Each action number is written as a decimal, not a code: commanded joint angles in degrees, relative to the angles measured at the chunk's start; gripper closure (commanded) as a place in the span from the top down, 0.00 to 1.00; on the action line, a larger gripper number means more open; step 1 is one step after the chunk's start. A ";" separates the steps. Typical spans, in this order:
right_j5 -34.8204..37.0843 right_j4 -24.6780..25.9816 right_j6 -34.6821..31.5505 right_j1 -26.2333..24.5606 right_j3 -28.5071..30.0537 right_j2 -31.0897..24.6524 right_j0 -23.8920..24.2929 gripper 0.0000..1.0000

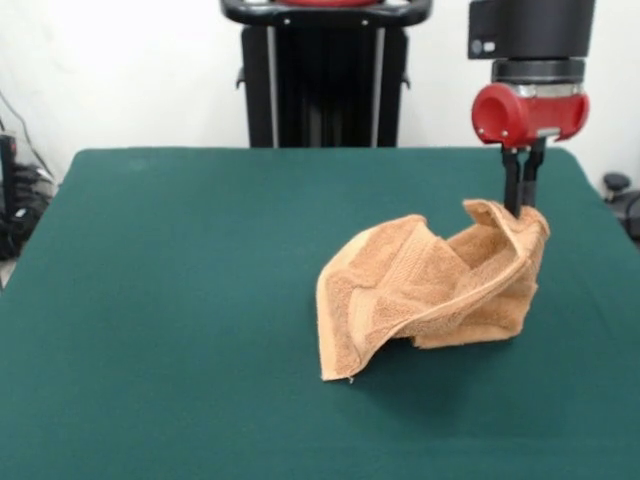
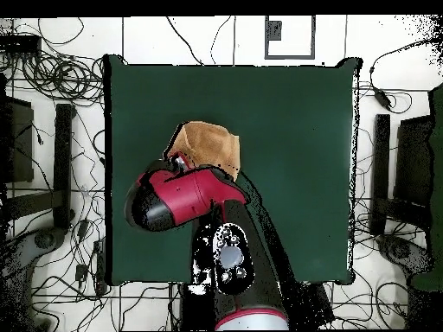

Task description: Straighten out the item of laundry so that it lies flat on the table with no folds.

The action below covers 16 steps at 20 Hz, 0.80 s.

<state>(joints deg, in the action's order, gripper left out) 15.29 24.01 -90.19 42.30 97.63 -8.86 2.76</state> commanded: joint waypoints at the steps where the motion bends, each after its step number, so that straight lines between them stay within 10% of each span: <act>1: -2.92 -3.98 -11.91 -0.45 0.49 -1.39 -0.14 0.00; 12: -5.43 -4.76 -12.15 -0.53 0.95 -0.32 0.08 0.00; 13: -5.85 -5.46 -13.24 -0.59 1.16 0.12 -0.08 1.00; 16: -2.48 -3.56 -8.49 -0.67 -0.20 -0.85 0.10 1.00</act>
<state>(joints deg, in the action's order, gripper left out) 12.91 21.87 -90.19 42.41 97.61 -8.37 2.91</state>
